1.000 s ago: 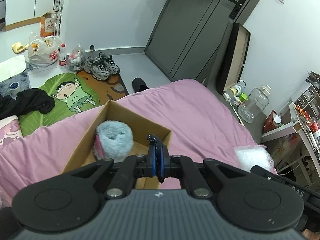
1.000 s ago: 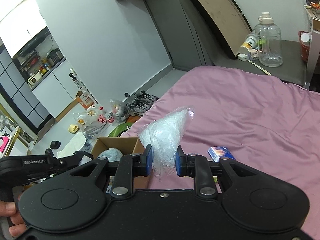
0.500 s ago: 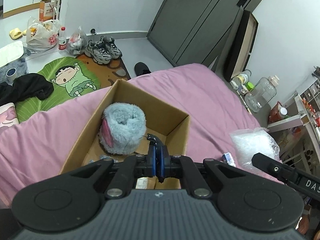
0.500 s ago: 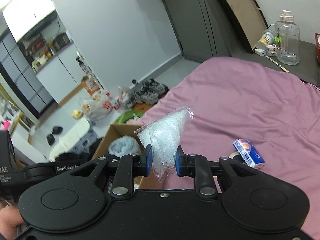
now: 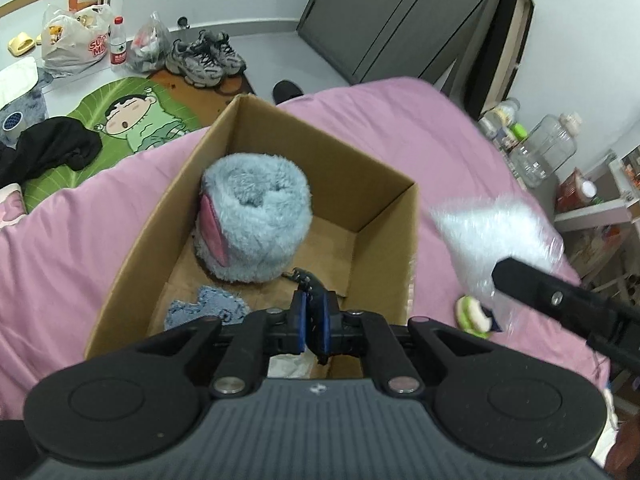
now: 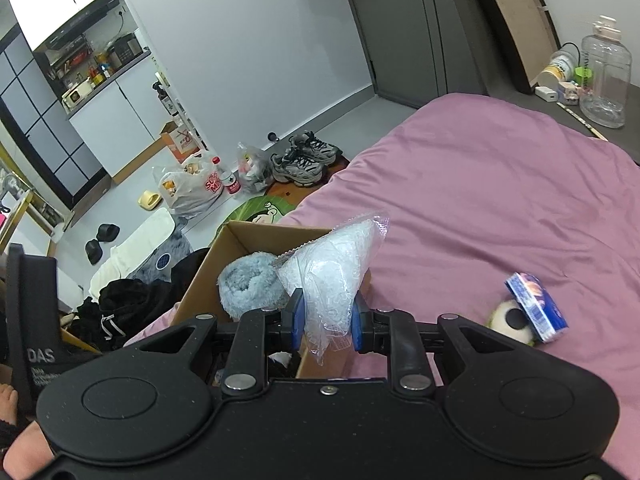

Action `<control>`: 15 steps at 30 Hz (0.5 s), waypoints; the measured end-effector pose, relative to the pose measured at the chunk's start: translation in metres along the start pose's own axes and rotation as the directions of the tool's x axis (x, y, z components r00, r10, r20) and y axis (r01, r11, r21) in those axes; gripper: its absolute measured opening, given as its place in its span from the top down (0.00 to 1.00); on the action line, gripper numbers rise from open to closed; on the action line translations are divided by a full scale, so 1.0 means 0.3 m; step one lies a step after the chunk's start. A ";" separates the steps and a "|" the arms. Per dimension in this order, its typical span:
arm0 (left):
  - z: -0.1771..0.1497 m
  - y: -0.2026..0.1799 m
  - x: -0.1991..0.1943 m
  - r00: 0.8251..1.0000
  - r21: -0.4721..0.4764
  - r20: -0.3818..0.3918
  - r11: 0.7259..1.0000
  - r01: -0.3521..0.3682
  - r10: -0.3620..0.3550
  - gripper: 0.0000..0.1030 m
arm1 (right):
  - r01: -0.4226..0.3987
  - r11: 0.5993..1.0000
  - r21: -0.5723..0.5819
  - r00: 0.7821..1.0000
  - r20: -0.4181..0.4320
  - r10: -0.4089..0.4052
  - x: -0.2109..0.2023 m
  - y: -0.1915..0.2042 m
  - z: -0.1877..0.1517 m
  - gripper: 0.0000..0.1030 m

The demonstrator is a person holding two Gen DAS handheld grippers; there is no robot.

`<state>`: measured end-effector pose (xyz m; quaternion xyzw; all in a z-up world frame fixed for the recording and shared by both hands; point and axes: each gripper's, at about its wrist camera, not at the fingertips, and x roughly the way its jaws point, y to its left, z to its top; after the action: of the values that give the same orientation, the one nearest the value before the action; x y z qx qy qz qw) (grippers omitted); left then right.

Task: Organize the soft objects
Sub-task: 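Carry the black item and plastic bag with both tools over the box, then open both tools to drop the black item and bag into the box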

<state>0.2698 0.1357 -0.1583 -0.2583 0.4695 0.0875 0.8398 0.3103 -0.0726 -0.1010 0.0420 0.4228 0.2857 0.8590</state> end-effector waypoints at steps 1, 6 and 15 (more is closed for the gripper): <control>0.004 -0.001 0.006 1.000 0.013 -0.011 1.000 -0.018 0.018 0.92 | -0.002 1.000 -0.001 1.000 -0.001 0.002 0.011 0.006 0.006 0.78; 0.028 0.003 0.009 0.999 0.062 -0.021 0.998 -0.032 0.034 0.92 | -0.013 1.000 -0.007 1.000 -0.005 0.013 0.057 0.028 0.033 0.78; 0.045 0.044 0.028 0.998 0.068 -0.049 0.997 -0.042 0.045 0.91 | -0.012 1.000 -0.019 0.999 -0.035 0.011 0.118 0.061 0.045 0.77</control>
<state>0.2793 0.1533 -0.1641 -0.2219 0.4989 0.0833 0.8336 0.3290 -0.0363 -0.1115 0.0312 0.4348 0.2952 0.8502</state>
